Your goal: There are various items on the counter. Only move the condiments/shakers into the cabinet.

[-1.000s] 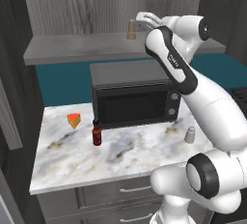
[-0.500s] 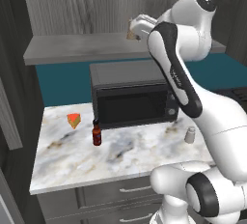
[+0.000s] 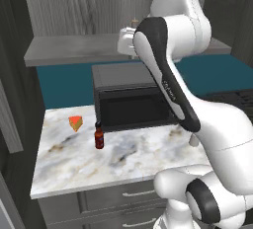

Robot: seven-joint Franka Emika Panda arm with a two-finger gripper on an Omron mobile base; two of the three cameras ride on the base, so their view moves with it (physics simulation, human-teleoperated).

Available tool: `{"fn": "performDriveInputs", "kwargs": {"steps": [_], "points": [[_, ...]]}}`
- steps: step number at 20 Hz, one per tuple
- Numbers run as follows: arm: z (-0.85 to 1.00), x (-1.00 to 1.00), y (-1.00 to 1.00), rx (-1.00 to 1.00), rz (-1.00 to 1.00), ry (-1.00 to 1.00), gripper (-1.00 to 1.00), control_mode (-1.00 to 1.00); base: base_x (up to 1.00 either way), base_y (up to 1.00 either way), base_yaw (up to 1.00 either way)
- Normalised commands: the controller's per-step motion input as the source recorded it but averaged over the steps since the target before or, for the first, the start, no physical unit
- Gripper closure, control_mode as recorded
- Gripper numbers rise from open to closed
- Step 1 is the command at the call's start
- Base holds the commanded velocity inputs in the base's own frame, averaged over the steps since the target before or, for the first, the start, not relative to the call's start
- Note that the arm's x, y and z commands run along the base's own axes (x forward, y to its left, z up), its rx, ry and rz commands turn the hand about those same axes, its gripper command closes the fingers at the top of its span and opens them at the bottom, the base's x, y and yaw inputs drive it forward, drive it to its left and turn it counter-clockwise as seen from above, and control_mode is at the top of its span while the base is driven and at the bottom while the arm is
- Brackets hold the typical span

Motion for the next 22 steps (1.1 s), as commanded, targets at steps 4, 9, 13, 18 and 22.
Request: {"fn": "performDriveInputs", "kwargs": {"steps": [4,9,13,18,22], "points": [[-0.73,-0.34,0.52,-0.08,0.01,0.02,-1.0,-1.0,0.0,0.0,0.0],[-0.74,-0.1,0.49,-0.09,0.0,0.02,-1.0,-1.0,0.0,0.0,0.0],[-0.62,0.0,0.34,-0.06,0.0,0.06,-1.0,-1.0,0.0,0.0,0.0],[-0.57,0.1,0.32,-0.04,0.0,0.07,-1.0,-1.0,0.0,0.0,0.0],[-0.56,0.24,0.3,-0.05,0.0,0.02,-1.0,-1.0,0.0,0.0,0.0]]}}
